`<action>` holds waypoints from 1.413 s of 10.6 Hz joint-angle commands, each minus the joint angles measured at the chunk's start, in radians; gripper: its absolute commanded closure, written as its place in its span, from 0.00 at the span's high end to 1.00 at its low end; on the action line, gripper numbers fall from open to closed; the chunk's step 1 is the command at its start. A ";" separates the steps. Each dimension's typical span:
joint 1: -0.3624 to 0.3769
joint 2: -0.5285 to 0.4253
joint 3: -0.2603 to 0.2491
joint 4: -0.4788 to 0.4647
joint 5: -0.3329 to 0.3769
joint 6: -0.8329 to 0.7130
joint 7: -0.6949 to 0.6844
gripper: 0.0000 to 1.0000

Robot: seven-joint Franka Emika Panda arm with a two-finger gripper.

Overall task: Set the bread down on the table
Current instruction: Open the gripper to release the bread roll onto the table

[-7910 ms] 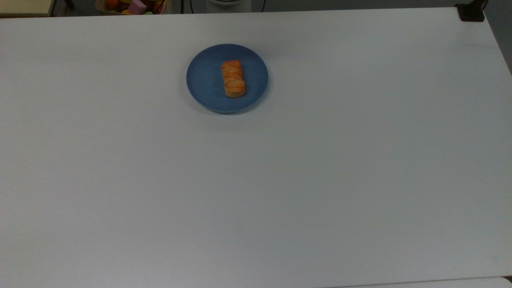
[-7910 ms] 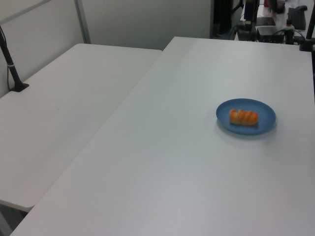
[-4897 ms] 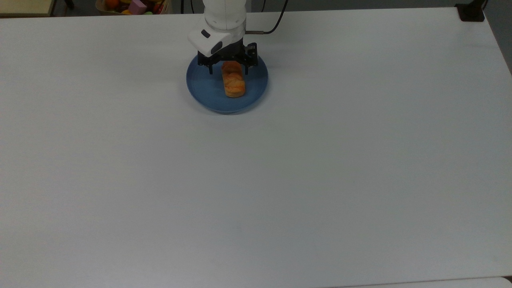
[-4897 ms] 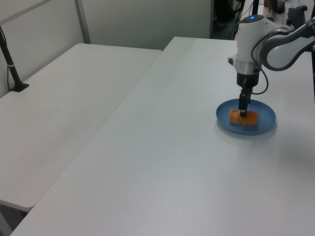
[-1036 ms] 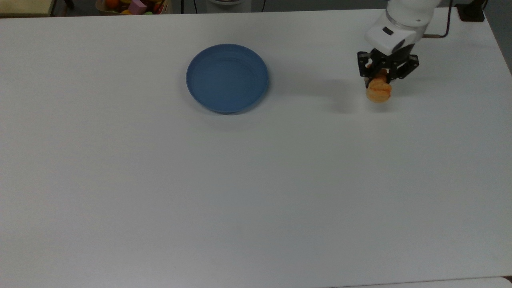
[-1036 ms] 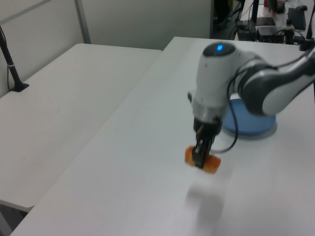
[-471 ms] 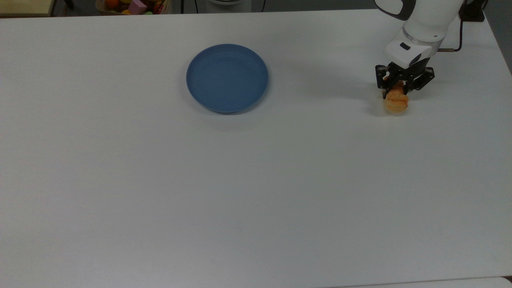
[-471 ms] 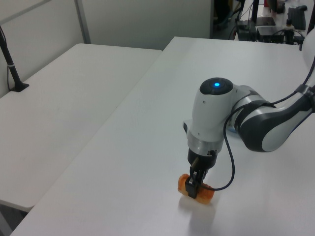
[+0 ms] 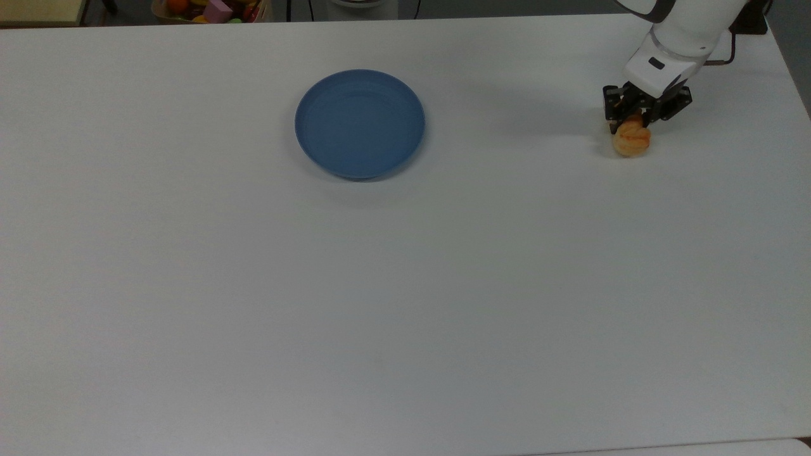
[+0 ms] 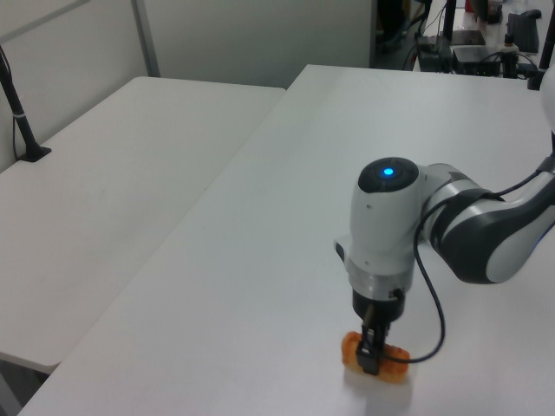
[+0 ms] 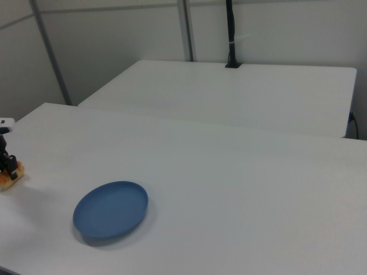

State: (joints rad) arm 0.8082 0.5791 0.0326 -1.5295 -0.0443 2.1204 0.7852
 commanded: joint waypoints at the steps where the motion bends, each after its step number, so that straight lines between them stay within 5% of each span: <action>1: 0.000 -0.019 0.029 -0.018 -0.002 -0.036 -0.020 0.50; 4: 0.003 -0.016 0.029 -0.020 -0.002 -0.036 -0.017 1.00; 8: 0.008 -0.028 0.029 -0.018 -0.012 -0.063 -0.018 1.00; 11: -0.013 -0.146 0.024 -0.011 -0.017 -0.146 -0.035 1.00; 15: -0.185 -0.296 0.018 -0.012 -0.014 -0.288 -0.240 1.00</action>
State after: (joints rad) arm 0.7288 0.3751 0.0508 -1.5131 -0.0563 1.9047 0.6696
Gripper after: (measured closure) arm 0.000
